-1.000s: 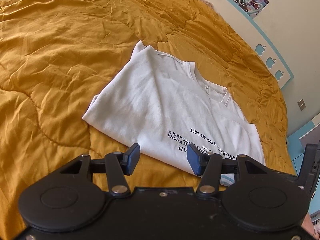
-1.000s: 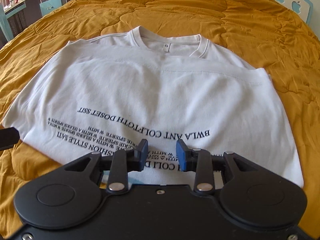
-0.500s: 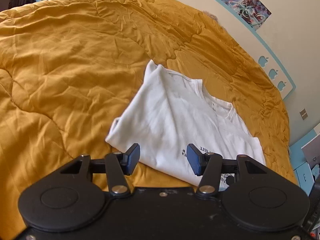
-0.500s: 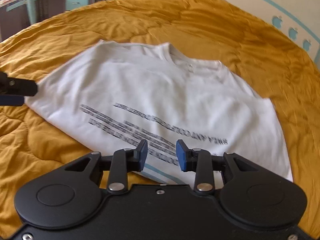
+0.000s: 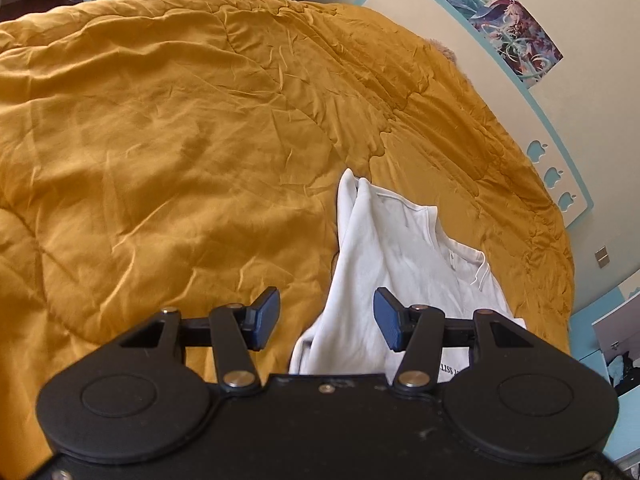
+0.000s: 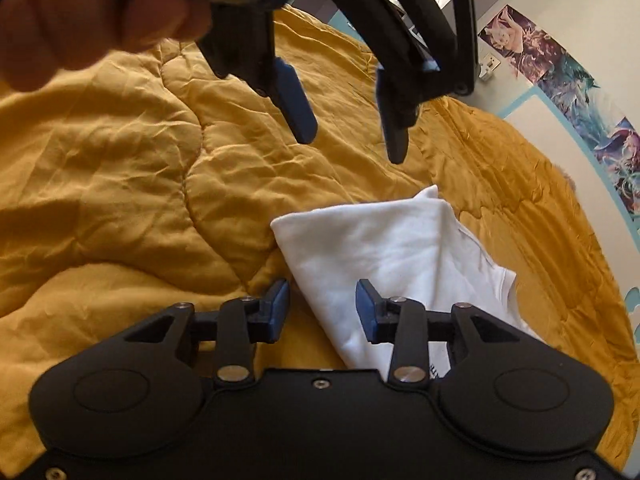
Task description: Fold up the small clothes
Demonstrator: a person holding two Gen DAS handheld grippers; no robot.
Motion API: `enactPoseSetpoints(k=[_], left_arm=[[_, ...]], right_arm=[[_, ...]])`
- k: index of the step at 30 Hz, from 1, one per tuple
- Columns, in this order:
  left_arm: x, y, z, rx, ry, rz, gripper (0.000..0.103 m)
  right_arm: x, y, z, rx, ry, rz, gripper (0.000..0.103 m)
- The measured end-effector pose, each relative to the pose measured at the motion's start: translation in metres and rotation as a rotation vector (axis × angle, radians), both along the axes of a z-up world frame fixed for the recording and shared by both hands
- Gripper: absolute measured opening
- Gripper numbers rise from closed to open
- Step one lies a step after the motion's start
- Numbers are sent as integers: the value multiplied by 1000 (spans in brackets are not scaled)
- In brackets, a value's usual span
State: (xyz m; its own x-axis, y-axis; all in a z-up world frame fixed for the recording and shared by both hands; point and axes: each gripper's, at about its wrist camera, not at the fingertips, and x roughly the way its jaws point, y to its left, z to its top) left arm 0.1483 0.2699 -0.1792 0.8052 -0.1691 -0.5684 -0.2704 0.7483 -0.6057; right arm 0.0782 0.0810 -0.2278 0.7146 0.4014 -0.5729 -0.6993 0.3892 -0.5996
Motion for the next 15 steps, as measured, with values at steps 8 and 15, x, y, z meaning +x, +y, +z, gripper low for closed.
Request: enactPoseSetpoints(k=[8,15], left_arm=[[91,41,-41,-219,52,-133,55],[148,40,-63,-370,65,-155,55]], right_arm=[[8,29,-2,-37,-96,6,39],[14,30,1,-12,-73,-16,41]])
